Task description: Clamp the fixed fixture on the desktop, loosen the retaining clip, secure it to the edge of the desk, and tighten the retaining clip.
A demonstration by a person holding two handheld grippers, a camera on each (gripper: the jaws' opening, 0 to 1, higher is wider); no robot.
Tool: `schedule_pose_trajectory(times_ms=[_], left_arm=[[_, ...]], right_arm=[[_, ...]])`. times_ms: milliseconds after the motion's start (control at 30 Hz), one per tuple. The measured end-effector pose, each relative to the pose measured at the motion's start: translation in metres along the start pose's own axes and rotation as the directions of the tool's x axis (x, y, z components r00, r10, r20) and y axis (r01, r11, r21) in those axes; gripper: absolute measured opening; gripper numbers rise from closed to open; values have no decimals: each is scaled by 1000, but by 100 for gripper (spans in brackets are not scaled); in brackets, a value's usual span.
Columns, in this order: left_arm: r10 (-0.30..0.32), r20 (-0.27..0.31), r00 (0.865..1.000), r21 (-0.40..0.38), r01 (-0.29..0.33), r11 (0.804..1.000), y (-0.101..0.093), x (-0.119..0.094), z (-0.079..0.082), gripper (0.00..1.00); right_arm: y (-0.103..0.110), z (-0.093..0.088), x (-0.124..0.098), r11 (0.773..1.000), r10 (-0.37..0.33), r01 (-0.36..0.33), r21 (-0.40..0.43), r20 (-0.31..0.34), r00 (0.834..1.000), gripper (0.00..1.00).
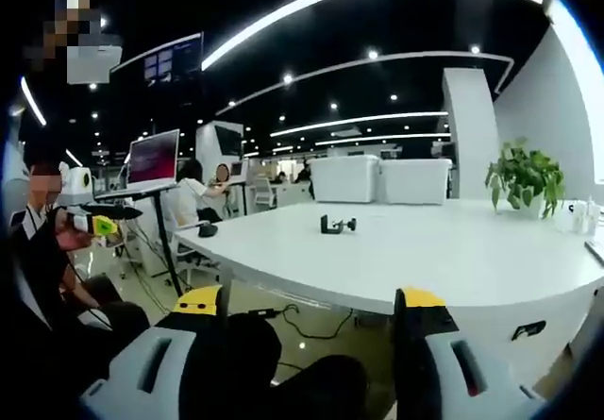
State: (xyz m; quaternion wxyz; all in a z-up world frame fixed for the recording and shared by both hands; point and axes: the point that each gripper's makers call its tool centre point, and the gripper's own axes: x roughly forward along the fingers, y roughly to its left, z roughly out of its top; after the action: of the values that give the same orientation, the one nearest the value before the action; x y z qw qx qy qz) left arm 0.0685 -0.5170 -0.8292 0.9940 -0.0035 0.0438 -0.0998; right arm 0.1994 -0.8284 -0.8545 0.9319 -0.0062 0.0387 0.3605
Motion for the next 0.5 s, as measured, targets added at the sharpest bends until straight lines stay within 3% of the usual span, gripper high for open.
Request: schedule_pose_trajectory(times_ms=[333, 500], left_arm=[[30, -41, 999, -1, -30, 1000, 4, 1, -7, 95], [45, -24, 999, 23, -45, 999, 7, -1, -4, 95]], right_arm=[[1, 0, 0, 1000, 3, -3, -2, 3, 1000, 65], [0, -1, 0, 1000, -1, 1, 1, -3, 1000, 65]])
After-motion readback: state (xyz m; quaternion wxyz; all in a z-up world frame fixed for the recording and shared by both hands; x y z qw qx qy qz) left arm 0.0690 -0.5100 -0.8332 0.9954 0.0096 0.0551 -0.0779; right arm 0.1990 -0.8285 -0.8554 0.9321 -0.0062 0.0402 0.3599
